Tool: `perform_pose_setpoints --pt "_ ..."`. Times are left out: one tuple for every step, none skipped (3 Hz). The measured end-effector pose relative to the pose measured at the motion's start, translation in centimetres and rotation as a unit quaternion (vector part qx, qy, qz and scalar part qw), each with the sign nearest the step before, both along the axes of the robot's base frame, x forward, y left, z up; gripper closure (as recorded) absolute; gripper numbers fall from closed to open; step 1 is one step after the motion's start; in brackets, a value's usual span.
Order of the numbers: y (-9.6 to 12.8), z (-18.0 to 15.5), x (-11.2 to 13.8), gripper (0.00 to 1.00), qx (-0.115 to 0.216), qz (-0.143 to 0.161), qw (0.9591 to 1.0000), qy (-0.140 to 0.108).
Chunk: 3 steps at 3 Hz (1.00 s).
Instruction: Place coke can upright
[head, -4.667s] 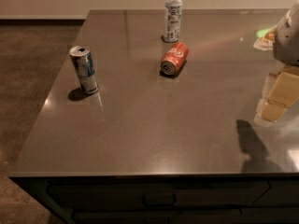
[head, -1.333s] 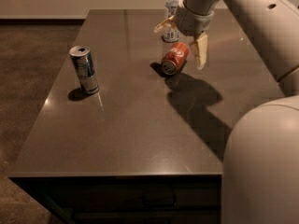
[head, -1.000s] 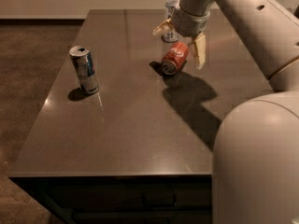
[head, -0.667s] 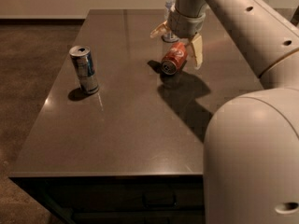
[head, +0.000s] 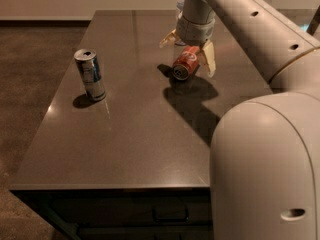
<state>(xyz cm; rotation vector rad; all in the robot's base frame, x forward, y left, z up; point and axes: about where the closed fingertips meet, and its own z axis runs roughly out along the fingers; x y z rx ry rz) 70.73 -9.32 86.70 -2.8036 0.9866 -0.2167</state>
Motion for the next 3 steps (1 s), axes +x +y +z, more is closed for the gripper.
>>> perform_pose_setpoints --pt "-0.15 -0.36 0.02 0.16 -0.006 0.003 1.0 0.003" --pt "-0.25 -0.51 -0.09 0.39 -0.002 0.002 1.0 0.007" --pt "-0.3 -0.29 -0.43 0.63 0.011 -0.002 0.9999 0.01"
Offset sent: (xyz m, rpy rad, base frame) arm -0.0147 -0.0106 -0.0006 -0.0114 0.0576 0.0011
